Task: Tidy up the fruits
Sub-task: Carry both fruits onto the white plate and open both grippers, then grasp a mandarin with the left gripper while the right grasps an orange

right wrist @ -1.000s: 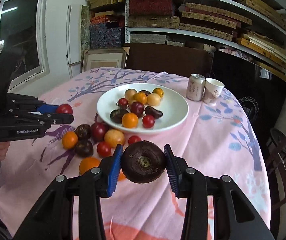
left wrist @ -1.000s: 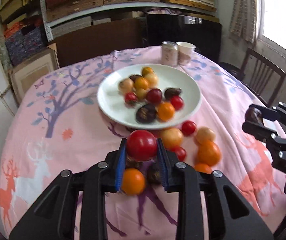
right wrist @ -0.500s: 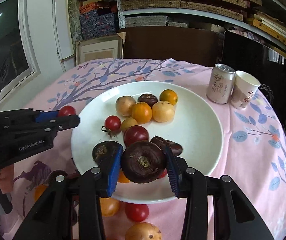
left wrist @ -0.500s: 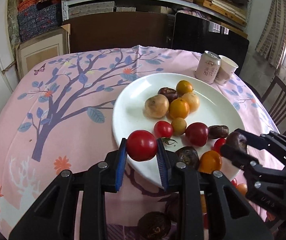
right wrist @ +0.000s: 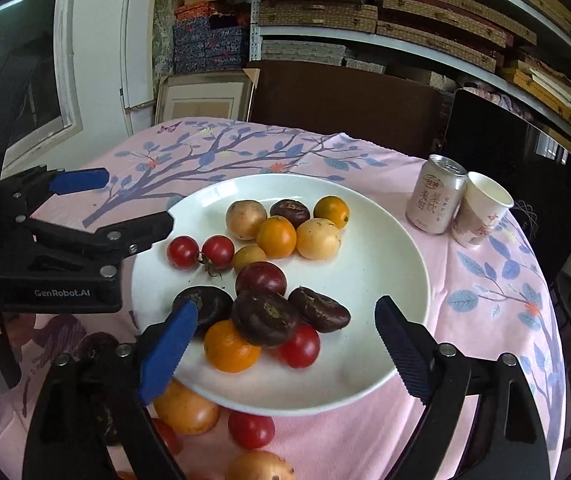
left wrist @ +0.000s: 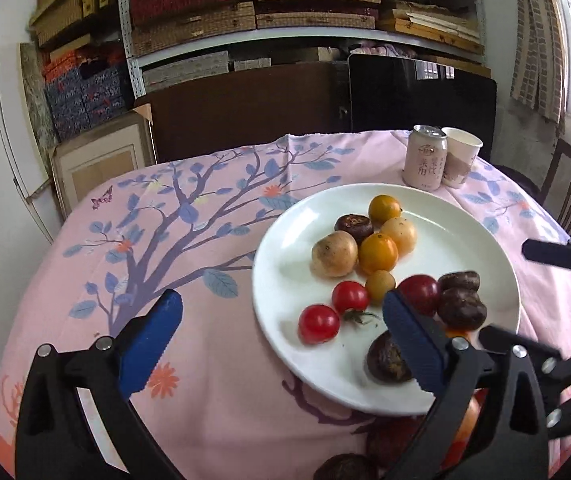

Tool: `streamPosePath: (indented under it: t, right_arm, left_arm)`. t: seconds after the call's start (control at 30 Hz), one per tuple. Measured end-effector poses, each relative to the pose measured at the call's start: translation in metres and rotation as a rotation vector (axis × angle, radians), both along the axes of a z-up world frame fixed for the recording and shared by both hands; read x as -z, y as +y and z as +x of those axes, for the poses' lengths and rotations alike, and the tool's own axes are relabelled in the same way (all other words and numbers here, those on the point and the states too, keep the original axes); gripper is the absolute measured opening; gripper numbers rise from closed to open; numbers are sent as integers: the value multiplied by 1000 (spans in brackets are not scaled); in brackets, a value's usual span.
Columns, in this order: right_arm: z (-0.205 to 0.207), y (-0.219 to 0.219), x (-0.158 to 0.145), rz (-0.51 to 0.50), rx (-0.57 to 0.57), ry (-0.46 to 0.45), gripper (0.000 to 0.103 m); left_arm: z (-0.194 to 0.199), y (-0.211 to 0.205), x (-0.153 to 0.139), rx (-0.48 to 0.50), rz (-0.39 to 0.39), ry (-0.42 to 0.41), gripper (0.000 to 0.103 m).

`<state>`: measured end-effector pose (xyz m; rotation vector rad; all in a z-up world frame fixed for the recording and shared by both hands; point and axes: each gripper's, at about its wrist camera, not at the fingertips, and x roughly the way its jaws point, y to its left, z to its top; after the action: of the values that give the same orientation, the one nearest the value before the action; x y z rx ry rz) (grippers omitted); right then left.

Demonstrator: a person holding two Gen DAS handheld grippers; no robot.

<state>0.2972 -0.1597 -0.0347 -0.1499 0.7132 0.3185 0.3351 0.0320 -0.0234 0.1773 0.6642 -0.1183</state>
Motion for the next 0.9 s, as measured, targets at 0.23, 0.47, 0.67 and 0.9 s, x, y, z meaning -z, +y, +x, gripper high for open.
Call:
streamPosePath:
  t: [0.23,0.47,0.67,0.9]
  right_arm:
    - [-62,-25,2,13,0,49,99]
    - [-89,-17,39,-97,-62,88,99]
    - [-91,-24,39,-68,-55,122,99]
    - [-95,-28,41,-67,-38,164,99]
  left_arm:
    - [-63,11,11,85,65,101,98]
    - [-107,7,50,151,203,252,98]
    - [-113,12,65,161,206,282,98]
    - [-97,27,70,142,50,324,98]
